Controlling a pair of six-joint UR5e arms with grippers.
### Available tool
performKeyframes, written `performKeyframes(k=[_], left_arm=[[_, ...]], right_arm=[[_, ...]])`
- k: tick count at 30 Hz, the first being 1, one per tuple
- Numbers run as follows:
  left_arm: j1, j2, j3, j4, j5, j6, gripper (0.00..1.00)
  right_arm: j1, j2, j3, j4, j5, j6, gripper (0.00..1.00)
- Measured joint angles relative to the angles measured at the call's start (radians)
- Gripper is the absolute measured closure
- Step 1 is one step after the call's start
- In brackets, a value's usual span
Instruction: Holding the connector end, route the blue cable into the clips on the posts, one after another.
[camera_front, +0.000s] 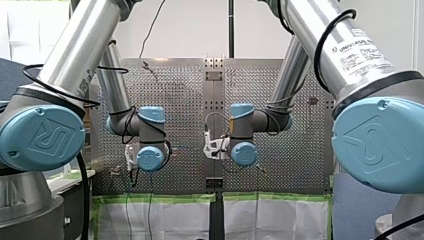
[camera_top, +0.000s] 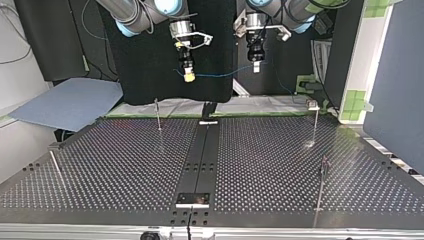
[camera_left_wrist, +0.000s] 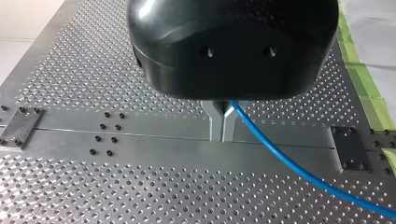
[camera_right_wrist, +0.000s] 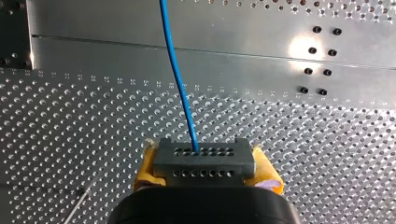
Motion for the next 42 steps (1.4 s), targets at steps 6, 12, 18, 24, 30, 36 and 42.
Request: performKeyframes(k=[6,12,18,24,30,36,42], left_arm=[[0.000,0.000,0.000,-0.001,0.000,0.000,1.00],[0.000,0.001,0.000,-0.001,-0.001,0.001,1.00],[0.000,0.001,0.000,-0.002,-0.001,0.002,1.00],[0.000,0.002,0.000,-0.002,-0.002,0.002,1.00],[0.000,0.002,0.000,-0.002,-0.001,0.002,1.00],[0.024,0.021,-0.003,-0.031,0.004,0.015,1.00],[0.030,0.026,-0.003,-0.081,0.005,0.017,1.00]], right_arm=[[0.000,0.000,0.000,0.000,0.000,0.000,1.00],[0.002,0.002,-0.002,0.002,0.001,-0.002,1.00],[0.019,0.043,-0.014,0.045,0.004,-0.011,1.00],[0.021,0.090,-0.015,0.090,0.005,-0.012,1.00],[0.021,0.132,-0.015,0.102,0.005,-0.012,1.00],[0.022,0.140,-0.015,0.103,0.005,-0.012,1.00],[0.022,0.141,-0.015,0.103,0.005,-0.012,1.00]])
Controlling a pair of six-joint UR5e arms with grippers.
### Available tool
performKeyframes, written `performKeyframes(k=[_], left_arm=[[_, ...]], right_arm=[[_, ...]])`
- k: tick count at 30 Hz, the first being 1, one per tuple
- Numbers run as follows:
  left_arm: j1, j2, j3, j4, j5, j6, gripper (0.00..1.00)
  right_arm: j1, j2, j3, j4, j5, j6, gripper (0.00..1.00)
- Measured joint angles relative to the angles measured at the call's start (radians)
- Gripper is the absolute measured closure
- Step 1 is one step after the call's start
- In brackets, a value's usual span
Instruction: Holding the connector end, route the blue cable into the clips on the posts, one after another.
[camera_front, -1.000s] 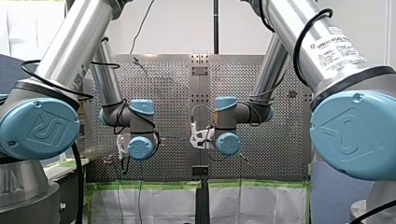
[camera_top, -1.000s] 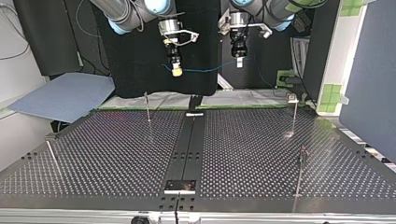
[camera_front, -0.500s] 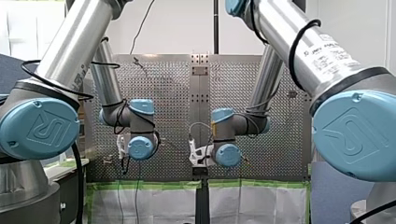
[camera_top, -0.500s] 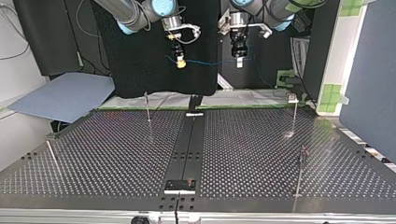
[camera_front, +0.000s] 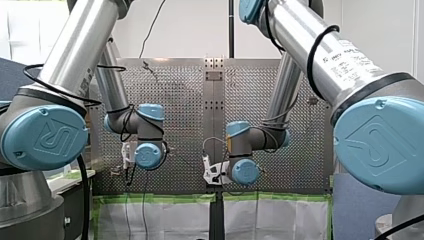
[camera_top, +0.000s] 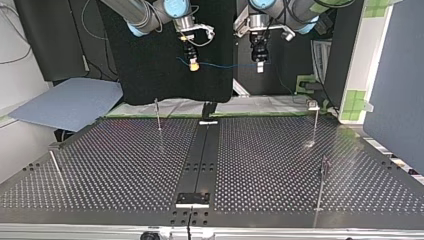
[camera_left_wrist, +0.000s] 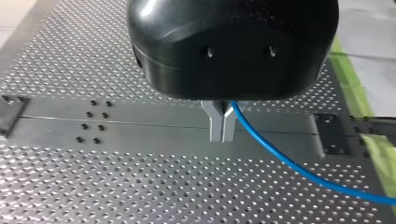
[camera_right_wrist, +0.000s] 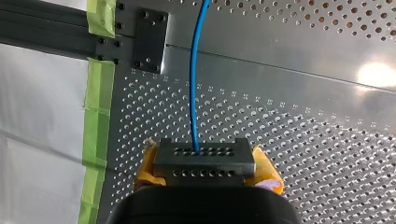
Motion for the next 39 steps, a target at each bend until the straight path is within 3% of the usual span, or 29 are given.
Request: performKeyframes(k=[15,20,24,27,31,39], left_arm=[[0.003,-0.002,0.000,-0.110,0.001,0.003,1.00],[0.018,0.013,0.006,-0.114,0.006,0.017,1.00],[0.024,0.044,0.007,-0.137,0.026,-0.005,1.00],[0.028,0.069,0.007,-0.160,0.047,-0.028,1.00],[0.032,0.107,0.008,-0.191,0.057,-0.063,1.00],[0.042,0.180,0.007,-0.242,0.057,-0.076,1.00]], right_arm=[[-0.001,0.000,0.001,0.001,0.001,0.001,1.00],[-0.027,-0.027,0.026,0.027,0.027,0.019,1.00],[-0.062,-0.062,0.039,0.062,0.039,0.052,1.00],[-0.088,-0.089,0.038,0.089,0.024,0.079,1.00],[-0.107,-0.130,0.032,0.130,-0.014,0.106,1.00],[-0.106,-0.194,-0.016,0.165,-0.078,0.112,1.00]])
